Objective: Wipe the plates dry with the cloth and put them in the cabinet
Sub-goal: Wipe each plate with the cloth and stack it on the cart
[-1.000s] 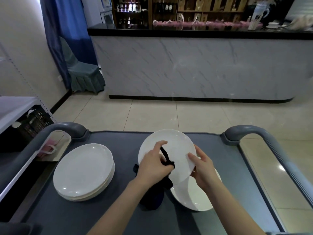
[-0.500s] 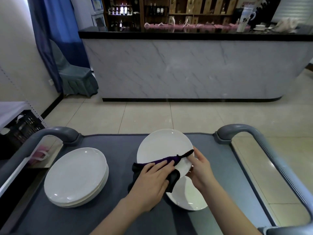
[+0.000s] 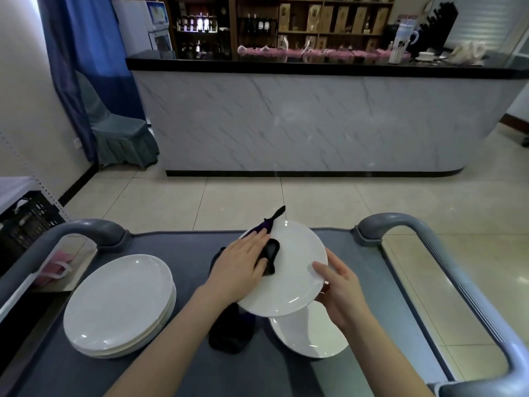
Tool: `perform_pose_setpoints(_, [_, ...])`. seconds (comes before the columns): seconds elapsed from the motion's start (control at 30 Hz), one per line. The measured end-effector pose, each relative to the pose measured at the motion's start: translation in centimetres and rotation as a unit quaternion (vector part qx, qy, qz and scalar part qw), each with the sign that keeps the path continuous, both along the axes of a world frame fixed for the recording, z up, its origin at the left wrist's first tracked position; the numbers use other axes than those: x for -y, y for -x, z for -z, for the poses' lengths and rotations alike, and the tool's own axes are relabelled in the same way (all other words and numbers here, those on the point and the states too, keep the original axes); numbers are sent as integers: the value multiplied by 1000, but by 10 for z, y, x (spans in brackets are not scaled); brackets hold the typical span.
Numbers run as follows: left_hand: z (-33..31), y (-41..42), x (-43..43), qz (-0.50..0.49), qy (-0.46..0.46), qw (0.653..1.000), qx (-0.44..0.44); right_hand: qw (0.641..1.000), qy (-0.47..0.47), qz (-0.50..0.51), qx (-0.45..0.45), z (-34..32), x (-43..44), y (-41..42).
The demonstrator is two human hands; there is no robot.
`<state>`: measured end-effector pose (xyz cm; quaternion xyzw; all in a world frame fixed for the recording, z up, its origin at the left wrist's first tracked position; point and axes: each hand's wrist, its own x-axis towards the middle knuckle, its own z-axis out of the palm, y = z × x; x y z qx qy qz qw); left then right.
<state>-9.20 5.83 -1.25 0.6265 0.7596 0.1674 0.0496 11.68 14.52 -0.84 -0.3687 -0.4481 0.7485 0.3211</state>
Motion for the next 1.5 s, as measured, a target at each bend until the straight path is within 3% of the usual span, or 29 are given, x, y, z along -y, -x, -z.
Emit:
perform_pose_setpoints(0.2, [3,-36,45,54,-35,997,42,999,-6,42,-24,-12,-11,-2])
perform_pose_setpoints(0.33, [4,-71,36,86,-36,995,32,999,2,6,-32,-9,4,7])
perform_pose_setpoints(0.67, [-12,-36,-29,59,36,997,30,999,22,-41,-25,5,27,0])
perform_pose_setpoints(0.9, [11,-17,17,-9,1,1000,28,1000,5,21,-22,-6,6,-13])
perform_pose_setpoints(1.07, [13,-57,45,30,-27,998,44,998,15,38,-41,-9,3,-5])
perform_pose_setpoints(1.23, [3,-82,17,63,-37,995,75,999,-6,-24,-29,-8,16,4])
perform_pose_setpoints(1.5, [3,-30,-24,13,2,996,83,998,7,-54,-13,4,25,-1])
